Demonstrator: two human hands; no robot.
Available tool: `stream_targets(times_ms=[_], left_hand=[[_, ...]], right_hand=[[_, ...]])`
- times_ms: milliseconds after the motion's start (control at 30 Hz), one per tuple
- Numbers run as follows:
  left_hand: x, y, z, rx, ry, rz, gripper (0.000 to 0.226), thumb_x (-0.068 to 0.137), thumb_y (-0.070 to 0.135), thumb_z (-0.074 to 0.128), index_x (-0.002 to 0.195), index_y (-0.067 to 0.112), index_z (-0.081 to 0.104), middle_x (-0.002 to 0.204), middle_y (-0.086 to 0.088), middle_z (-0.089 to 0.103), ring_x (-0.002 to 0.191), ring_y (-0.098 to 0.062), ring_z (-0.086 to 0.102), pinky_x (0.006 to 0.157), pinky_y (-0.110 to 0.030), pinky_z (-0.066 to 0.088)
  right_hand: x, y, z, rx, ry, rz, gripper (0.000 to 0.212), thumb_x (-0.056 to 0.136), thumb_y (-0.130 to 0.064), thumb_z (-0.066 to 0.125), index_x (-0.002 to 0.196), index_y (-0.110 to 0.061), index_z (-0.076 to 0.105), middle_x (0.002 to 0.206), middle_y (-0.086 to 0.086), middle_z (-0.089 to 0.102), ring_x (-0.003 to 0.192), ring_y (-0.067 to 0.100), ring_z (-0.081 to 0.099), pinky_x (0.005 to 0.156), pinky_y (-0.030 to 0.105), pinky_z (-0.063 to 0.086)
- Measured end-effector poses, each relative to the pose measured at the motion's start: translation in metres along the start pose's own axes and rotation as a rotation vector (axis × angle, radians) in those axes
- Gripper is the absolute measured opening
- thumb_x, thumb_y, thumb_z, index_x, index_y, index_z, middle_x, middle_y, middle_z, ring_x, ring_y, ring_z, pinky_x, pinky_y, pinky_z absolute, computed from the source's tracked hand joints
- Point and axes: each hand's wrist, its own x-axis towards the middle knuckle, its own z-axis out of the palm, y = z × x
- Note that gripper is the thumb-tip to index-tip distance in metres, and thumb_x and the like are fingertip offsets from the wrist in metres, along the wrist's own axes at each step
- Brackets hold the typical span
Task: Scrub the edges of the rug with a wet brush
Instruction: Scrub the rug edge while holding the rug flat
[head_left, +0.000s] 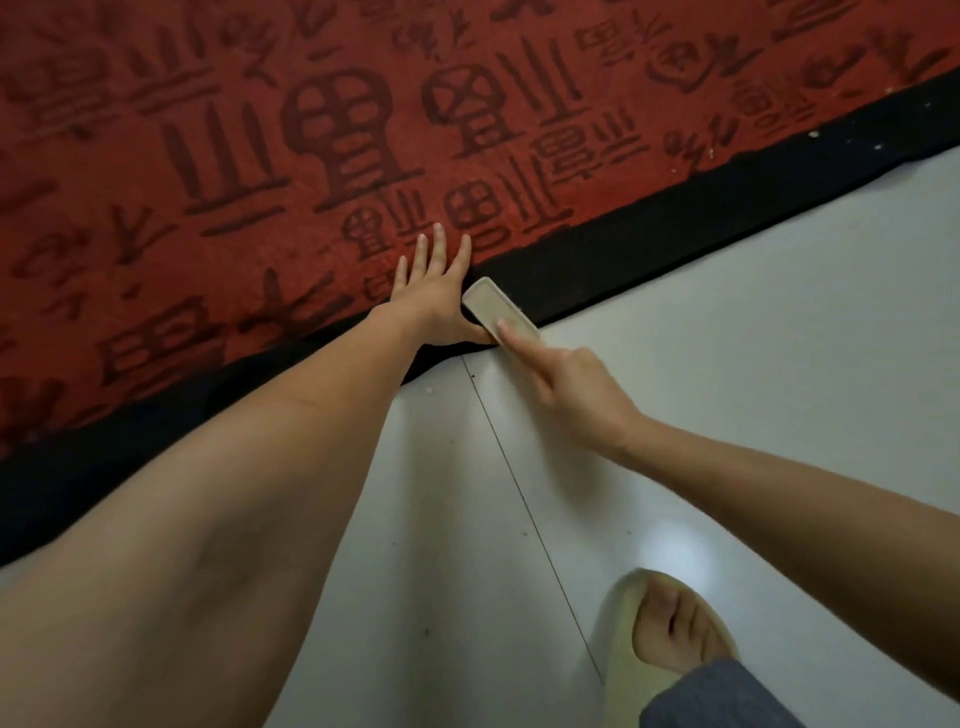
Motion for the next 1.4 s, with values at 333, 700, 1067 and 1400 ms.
stream_targets(times_ms=[333, 700, 1067, 1400], left_hand=[[-0.005, -0.012, 0.003, 0.013, 0.013, 0.035, 0.128, 0.073, 0.065, 0.071, 0.153, 0.024, -0.019, 0.156, -0.007, -0.035, 0.145, -0.028, -0.029, 0.118, -0.044, -0.013], [-0.037, -0.054, -0.002, 0.03, -0.059, -0.113, 0.131, 0.07, 0.07, 0.071, 0.152, 0.028, -0.021, 0.155, -0.009, -0.037, 0.145, -0.029, -0.029, 0.119, -0.048, -0.012], [-0.068, -0.103, -0.001, 0.021, -0.075, -0.113, 0.128, 0.071, 0.068, 0.072, 0.152, 0.033, -0.021, 0.156, 0.001, -0.036, 0.145, -0.028, -0.028, 0.117, -0.055, -0.008], [-0.103, -0.154, 0.018, 0.003, 0.028, -0.091, 0.125, 0.074, 0.071, 0.067, 0.153, 0.028, -0.02, 0.157, -0.007, -0.034, 0.146, -0.027, -0.027, 0.12, -0.044, -0.011]], right_hand=[[-0.003, -0.012, 0.016, 0.01, 0.051, 0.013, 0.053, 0.098, -0.018, 0.046, 0.146, -0.039, 0.036, 0.103, 0.026, 0.068, 0.088, 0.041, 0.064, 0.075, 0.037, 0.045], [0.004, -0.041, 0.038, 0.001, -0.008, -0.044, 0.051, 0.1, -0.025, 0.04, 0.145, -0.048, 0.031, 0.095, 0.021, 0.068, 0.082, 0.036, 0.064, 0.068, 0.031, 0.041], [0.013, -0.07, 0.048, -0.09, -0.181, -0.195, 0.064, 0.096, -0.017, 0.043, 0.144, -0.055, 0.025, 0.097, 0.018, 0.067, 0.083, 0.036, 0.064, 0.074, 0.037, 0.049], [0.003, -0.075, 0.048, -0.084, -0.309, -0.231, 0.064, 0.096, -0.014, 0.047, 0.143, -0.054, 0.029, 0.1, 0.016, 0.069, 0.084, 0.03, 0.067, 0.075, 0.029, 0.047]])
